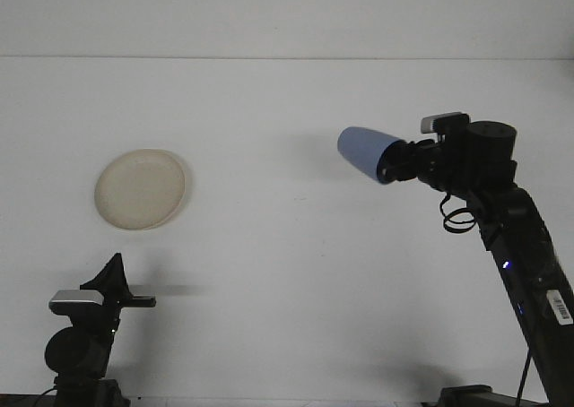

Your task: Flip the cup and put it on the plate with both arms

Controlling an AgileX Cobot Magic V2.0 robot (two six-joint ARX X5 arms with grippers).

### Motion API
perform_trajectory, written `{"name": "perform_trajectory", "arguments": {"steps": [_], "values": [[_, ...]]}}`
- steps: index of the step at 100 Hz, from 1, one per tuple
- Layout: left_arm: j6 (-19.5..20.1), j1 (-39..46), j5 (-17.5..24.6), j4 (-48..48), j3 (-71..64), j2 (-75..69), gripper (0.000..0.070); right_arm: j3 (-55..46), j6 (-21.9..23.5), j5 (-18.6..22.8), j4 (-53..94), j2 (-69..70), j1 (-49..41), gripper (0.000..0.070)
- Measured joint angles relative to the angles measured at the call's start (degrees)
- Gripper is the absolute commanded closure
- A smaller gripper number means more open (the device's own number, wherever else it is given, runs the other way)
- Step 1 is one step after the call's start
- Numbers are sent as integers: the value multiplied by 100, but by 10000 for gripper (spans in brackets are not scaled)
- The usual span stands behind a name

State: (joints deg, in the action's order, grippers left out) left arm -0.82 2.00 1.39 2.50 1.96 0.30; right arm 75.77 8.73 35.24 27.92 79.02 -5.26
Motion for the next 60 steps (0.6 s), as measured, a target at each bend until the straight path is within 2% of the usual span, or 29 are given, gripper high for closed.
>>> {"name": "perform_trajectory", "arguments": {"steps": [12, 20, 26, 41, 60], "values": [[0, 0, 0, 0, 0, 0, 685, 476, -540, -201, 1287, 74, -667, 700], [-42, 0, 2, 2, 0, 0, 685, 754, -866, -529, 1921, 188, -1213, 700], [-214, 0, 4, 0, 0, 0, 685, 918, -1069, -857, 2337, 297, -1626, 700], [-1040, 0, 4, 0, 0, 0, 685, 1283, -1368, -1628, 3204, 754, -2579, 700], [-2184, 0, 4, 2, 0, 0, 686, 1458, -1539, -2223, 3919, 1517, -3414, 700]]}}
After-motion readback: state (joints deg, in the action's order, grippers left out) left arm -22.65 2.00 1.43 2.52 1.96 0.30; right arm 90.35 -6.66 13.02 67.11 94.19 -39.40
